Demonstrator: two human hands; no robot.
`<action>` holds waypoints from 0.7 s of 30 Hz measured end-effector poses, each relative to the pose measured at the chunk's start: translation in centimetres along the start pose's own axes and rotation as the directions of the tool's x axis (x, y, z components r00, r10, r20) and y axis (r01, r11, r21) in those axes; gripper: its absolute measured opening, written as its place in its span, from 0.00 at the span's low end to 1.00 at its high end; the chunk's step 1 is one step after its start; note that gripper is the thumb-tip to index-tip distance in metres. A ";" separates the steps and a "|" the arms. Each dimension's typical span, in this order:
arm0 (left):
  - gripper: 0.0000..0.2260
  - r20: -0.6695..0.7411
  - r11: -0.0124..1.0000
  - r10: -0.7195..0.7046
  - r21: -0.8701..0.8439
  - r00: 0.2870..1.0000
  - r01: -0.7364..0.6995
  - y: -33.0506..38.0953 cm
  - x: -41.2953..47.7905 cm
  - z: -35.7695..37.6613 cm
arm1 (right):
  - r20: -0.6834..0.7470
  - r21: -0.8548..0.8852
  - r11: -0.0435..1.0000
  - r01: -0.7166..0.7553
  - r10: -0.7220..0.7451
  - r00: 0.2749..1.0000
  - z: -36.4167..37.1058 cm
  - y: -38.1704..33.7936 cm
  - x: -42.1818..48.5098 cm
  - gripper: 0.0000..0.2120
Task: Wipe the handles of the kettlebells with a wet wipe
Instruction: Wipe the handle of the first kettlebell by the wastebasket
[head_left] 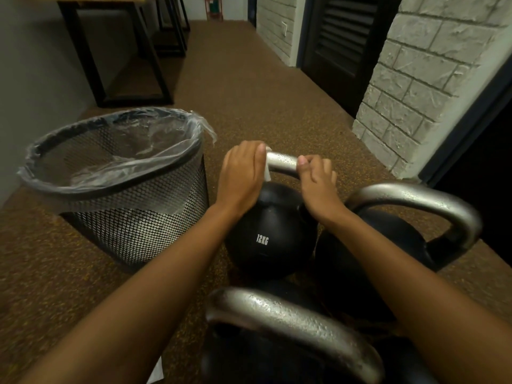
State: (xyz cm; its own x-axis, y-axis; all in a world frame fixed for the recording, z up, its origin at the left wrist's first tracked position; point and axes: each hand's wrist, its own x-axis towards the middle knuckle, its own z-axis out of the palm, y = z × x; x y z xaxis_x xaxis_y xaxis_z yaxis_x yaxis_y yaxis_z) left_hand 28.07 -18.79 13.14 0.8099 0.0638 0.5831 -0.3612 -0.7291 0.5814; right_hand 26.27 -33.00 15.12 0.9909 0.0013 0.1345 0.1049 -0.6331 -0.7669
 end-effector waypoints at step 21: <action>0.20 0.061 0.748 -0.581 -0.353 0.811 0.562 -2.1 -0.5 0.2 | 0.001 -0.002 1.000 0.004 -0.004 1.000 -0.1 0.1 0.1 0.18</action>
State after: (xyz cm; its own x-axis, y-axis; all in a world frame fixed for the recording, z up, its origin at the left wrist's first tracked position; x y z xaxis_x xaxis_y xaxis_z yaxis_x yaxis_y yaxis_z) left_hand 28.53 -17.47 11.51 0.8952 0.4342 0.1005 0.0224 -0.2690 0.9629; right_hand 26.33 -33.12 15.12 0.9906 0.0047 0.1366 0.1086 -0.6344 -0.7654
